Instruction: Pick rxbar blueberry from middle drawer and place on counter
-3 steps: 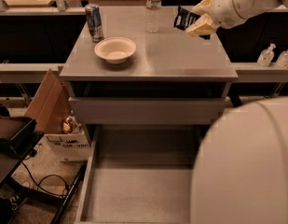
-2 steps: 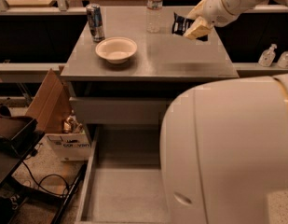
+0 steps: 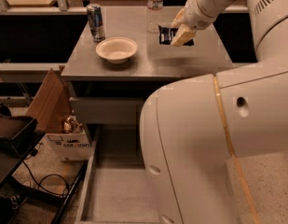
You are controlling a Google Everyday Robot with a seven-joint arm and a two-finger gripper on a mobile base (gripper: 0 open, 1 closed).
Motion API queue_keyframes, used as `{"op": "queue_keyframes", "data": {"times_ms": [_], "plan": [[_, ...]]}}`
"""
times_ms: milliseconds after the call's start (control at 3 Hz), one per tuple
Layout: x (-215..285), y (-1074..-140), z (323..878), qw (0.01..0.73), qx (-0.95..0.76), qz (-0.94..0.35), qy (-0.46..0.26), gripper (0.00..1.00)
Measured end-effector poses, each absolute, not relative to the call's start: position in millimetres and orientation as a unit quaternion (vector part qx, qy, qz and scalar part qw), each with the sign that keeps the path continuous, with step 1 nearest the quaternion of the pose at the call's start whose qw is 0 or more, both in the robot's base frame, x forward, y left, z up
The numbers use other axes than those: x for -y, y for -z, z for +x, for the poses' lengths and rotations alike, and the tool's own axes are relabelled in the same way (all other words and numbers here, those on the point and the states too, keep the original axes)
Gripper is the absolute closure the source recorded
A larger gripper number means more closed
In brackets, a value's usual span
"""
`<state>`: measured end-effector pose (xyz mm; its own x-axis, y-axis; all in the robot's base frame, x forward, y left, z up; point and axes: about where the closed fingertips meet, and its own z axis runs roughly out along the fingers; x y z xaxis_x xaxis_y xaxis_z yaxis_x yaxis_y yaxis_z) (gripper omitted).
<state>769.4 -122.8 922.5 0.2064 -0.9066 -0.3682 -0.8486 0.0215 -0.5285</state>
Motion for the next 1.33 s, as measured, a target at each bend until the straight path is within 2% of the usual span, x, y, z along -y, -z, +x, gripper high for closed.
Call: {"op": "queue_keyframes", "data": {"times_ms": [1000, 1333], "plan": [[116.8, -915.6, 770.9, 0.336, -0.595, -0.728, 0.053, 0.13], [114.5, -913.2, 771.5, 0.334, -0.587, -0.735, 0.054, 0.00]]}}
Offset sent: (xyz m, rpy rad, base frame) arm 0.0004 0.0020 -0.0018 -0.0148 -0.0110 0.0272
